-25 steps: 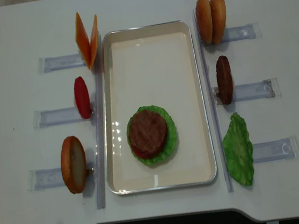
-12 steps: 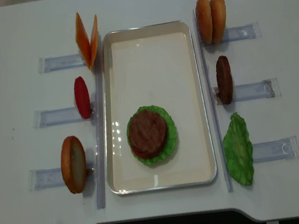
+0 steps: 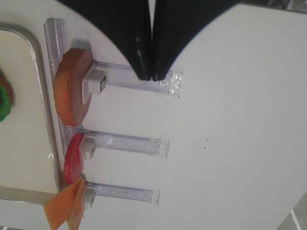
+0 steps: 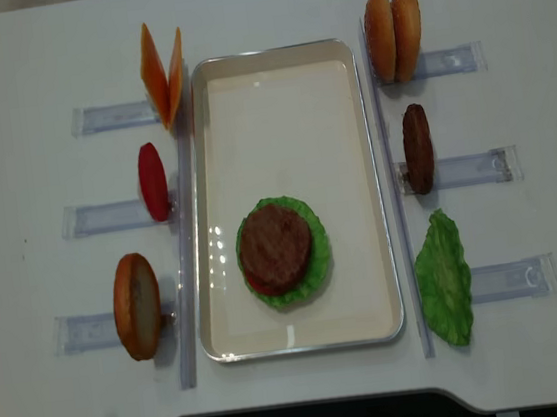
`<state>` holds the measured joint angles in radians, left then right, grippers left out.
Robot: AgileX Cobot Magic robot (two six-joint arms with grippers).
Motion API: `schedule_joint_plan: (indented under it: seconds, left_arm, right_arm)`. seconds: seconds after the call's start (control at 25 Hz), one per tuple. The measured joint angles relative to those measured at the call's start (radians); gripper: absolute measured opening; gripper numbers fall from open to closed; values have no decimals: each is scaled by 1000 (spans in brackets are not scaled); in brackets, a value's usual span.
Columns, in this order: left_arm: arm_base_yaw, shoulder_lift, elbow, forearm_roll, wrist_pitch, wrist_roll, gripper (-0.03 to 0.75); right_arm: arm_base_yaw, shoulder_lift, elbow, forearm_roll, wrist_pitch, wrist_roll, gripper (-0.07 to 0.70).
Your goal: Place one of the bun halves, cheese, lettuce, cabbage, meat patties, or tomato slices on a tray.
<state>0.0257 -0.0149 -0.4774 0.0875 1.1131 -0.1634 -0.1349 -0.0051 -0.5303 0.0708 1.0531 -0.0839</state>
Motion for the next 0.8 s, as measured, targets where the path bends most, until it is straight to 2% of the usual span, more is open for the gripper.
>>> schedule_joint_plan:
  seconds: [0.28, 0.52, 0.8]
  left_arm:
    - [0, 0, 0, 0, 0, 0, -21]
    - [0, 0, 0, 0, 0, 0, -21]
    - [0, 0, 0, 0, 0, 0, -21]
  right_arm:
    - [0, -1, 0, 0, -1, 0, 591]
    - [0, -3, 24, 0, 74, 18, 591]
    - [0, -3, 24, 0, 77, 20, 591]
